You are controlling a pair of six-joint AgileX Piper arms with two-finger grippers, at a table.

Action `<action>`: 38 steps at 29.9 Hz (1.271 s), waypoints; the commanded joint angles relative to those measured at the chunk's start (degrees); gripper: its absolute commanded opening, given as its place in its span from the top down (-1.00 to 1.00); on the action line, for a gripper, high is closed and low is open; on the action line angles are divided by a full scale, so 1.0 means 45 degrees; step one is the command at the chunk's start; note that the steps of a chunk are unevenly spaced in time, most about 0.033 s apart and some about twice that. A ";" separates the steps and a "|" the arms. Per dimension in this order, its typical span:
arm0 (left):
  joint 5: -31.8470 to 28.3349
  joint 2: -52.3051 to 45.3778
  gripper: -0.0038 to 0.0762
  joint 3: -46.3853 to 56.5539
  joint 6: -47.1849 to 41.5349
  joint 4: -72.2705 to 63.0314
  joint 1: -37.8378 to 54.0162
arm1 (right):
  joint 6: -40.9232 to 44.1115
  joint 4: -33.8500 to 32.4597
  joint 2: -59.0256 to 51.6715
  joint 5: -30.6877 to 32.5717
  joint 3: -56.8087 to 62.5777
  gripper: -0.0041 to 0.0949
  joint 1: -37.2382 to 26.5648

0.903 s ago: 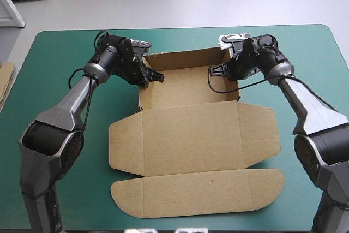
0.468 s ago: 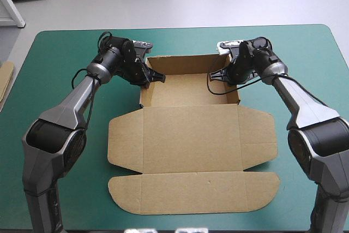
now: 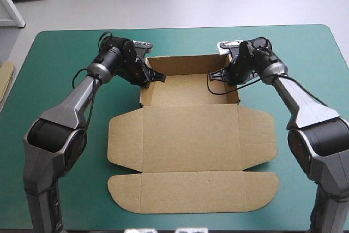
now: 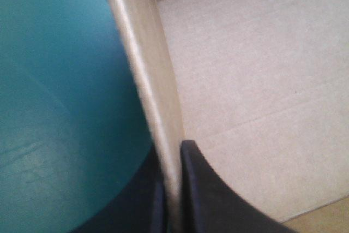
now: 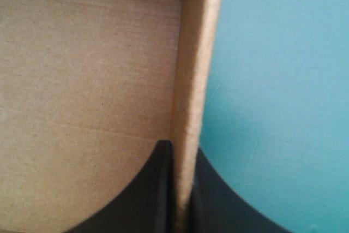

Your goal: Fold the box

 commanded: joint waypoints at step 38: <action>0.0081 -0.7332 -0.20 0.0888 0.1370 0.0543 -0.0124 | -0.0329 -0.0906 -0.4865 0.1445 -0.0654 -0.31 0.0097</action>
